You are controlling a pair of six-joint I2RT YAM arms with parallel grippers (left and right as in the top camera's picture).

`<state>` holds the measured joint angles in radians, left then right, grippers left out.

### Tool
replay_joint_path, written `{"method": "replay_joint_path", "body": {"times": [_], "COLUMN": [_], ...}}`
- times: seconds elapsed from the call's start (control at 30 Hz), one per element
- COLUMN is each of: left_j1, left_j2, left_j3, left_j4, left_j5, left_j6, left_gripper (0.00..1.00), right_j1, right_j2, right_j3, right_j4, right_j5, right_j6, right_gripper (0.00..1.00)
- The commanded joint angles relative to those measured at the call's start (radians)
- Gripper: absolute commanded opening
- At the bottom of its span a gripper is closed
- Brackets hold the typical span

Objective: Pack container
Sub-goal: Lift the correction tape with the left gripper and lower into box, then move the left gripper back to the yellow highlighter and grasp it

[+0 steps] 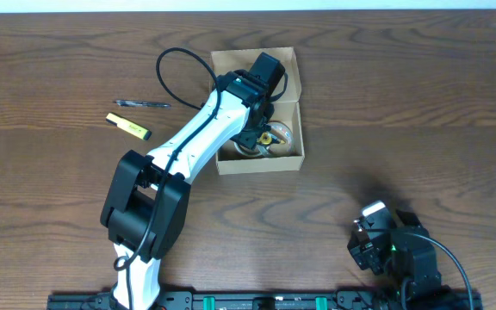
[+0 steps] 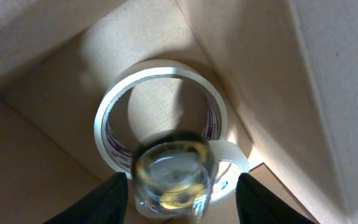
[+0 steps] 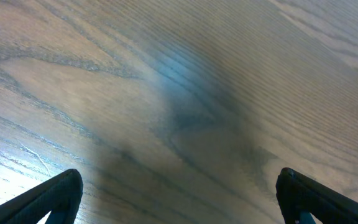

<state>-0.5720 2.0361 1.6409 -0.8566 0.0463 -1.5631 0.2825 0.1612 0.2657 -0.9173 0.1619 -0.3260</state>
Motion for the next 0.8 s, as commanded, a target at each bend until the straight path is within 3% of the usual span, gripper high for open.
{"method": "replay_joint_path", "body": {"times": [0.0,0.3,0.37,0.43,0.6,0.77], "left_j1": [0.002,0.009,0.02,0.047,0.207,0.43], "left_j2": [0.006,-0.018,-0.067,-0.151,-0.326,-0.37], "left_j3": [0.024,0.05,0.077,0.101,0.105,0.105], "left_j4": [-0.006,0.008,0.003,-0.009,-0.205,-0.387], "left_j5": [-0.005,-0.016,-0.055,-0.137,-0.326,-0.314], "left_j6": [0.011,0.008,0.009,0.037,0.063,0.064], "left_gripper": [0.58,0.59,0.59,0.65,0.7,0.7], "right_j1": [-0.009,-0.009,-0.009,-0.009,-0.009,-0.009], "right_j2": [-0.006,-0.006,-0.006,-0.006,-0.006,-0.006], "right_j3": [-0.004,-0.004,-0.004,-0.004,-0.004,-0.004], "right_j4": [-0.004,-0.004,-0.003,-0.004,-0.004,-0.004], "right_j5": [0.006,0.006,0.006,0.006,0.006,0.006], "right_j6": [-0.011,-0.011,-0.011,-0.011,-0.011,-0.011], "right_gripper": [0.99,0.99,0.99,0.99,0.99,0.99]}}
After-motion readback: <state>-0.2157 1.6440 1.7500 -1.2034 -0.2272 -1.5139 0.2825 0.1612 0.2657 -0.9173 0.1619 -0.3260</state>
